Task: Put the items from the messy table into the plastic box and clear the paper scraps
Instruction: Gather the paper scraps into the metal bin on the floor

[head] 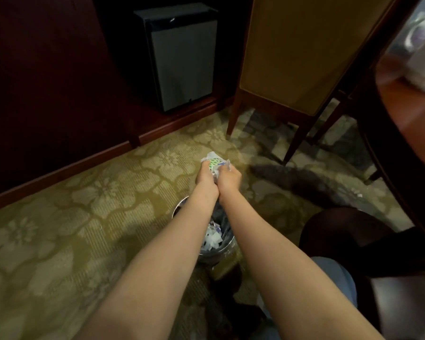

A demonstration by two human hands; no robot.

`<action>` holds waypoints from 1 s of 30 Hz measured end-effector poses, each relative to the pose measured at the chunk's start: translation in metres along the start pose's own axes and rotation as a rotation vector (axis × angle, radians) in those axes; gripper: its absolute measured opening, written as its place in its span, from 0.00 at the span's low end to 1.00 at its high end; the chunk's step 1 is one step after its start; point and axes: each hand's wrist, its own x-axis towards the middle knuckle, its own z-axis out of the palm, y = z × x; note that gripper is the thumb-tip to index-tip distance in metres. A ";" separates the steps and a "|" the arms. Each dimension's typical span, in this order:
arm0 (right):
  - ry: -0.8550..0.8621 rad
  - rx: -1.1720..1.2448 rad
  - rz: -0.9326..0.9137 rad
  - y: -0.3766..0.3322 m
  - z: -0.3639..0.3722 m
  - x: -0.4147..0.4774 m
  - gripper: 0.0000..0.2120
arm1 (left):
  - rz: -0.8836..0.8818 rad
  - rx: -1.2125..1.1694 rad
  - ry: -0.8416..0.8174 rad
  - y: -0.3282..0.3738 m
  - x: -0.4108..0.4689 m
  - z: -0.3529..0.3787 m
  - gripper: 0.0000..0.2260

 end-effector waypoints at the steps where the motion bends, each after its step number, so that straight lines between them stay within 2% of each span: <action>1: 0.001 -0.029 0.012 0.006 0.001 0.002 0.13 | -0.012 0.016 0.005 -0.003 0.004 -0.004 0.15; 8: 0.096 -0.110 0.159 0.046 -0.001 0.011 0.14 | -0.140 0.065 0.057 -0.022 0.021 -0.027 0.18; 11: 0.136 -0.093 0.233 0.058 0.000 0.012 0.13 | -0.153 0.108 0.138 -0.030 0.027 -0.036 0.17; 16: 0.154 -0.016 0.358 0.068 -0.001 0.017 0.13 | -0.161 -0.004 0.123 -0.033 0.031 -0.040 0.17; 19: 0.132 0.083 0.433 0.070 -0.002 0.017 0.14 | -0.142 -0.001 0.197 -0.037 0.039 -0.043 0.16; 22: 0.114 0.080 0.490 0.074 -0.003 0.019 0.14 | -0.168 0.008 0.295 -0.043 0.051 -0.051 0.16; 26: 0.107 0.080 0.578 0.080 -0.006 0.023 0.07 | -0.185 0.012 0.366 -0.051 0.055 -0.054 0.16; 28: 0.094 0.067 0.611 0.087 -0.008 0.027 0.14 | -0.192 -0.036 0.356 -0.052 0.056 -0.052 0.14; 30: 0.064 0.072 0.629 0.090 -0.010 0.028 0.19 | -0.206 -0.113 0.326 -0.051 0.056 -0.053 0.18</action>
